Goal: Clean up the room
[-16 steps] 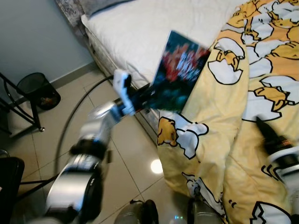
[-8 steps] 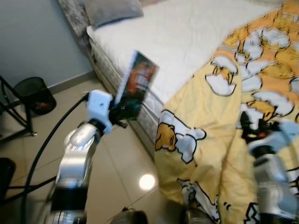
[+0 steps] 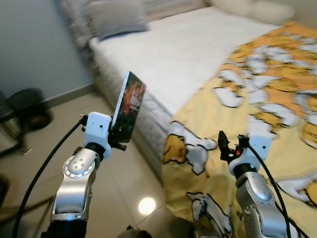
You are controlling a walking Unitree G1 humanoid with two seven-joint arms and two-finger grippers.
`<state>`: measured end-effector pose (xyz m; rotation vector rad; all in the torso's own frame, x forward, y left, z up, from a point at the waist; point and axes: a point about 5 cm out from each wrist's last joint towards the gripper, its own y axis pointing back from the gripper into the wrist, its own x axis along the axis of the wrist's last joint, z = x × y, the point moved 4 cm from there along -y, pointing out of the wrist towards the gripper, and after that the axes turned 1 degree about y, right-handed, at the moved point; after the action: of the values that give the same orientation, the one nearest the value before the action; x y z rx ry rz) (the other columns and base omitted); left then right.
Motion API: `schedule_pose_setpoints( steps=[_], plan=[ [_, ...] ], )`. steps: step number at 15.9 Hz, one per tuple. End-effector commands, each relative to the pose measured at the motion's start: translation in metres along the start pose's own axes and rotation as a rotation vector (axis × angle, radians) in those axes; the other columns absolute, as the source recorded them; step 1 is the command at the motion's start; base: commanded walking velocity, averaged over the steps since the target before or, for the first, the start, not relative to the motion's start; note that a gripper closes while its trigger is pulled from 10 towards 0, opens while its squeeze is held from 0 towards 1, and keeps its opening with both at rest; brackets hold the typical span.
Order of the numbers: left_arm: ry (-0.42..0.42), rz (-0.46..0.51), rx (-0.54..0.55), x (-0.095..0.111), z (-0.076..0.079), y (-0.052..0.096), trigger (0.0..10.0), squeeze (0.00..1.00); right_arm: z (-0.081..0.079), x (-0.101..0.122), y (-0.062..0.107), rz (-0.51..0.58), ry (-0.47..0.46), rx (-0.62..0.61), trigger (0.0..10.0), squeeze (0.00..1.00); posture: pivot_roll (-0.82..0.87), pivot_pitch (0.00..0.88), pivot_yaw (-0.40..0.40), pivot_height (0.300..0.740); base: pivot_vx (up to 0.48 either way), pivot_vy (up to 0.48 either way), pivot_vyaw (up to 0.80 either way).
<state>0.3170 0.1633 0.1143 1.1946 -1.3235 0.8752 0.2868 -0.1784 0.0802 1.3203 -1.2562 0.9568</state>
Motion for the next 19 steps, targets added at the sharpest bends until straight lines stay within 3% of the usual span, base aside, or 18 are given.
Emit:
schedule_pose_setpoints(
  steps=[1, 4, 19],
  plan=[
    [-0.034, 0.045, 0.002, 0.014, 0.003, -0.001, 10.0, 0.00, 0.007, 0.000, 0.002, -0.013, 0.016, -0.036, 10.0, 0.00, -0.21, 0.000, 0.035, 0.740, 0.000, 0.255, 0.00],
    [-0.018, 0.027, 0.001, 0.012, 0.009, 0.005, 10.0, 0.00, 0.011, -0.003, 0.005, -0.038, 0.040, -0.049, 10.0, 0.00, -0.20, 0.000, 0.014, 0.740, 0.000, 0.301, 0.00],
    [-0.049, 0.005, -0.023, 0.019, 0.011, 0.010, 10.0, 0.00, 0.011, -0.014, 0.007, -0.098, -0.023, -0.072, 10.0, 0.00, -0.15, 0.013, 0.005, 0.740, 0.000, 0.385, -0.80]
  ],
)
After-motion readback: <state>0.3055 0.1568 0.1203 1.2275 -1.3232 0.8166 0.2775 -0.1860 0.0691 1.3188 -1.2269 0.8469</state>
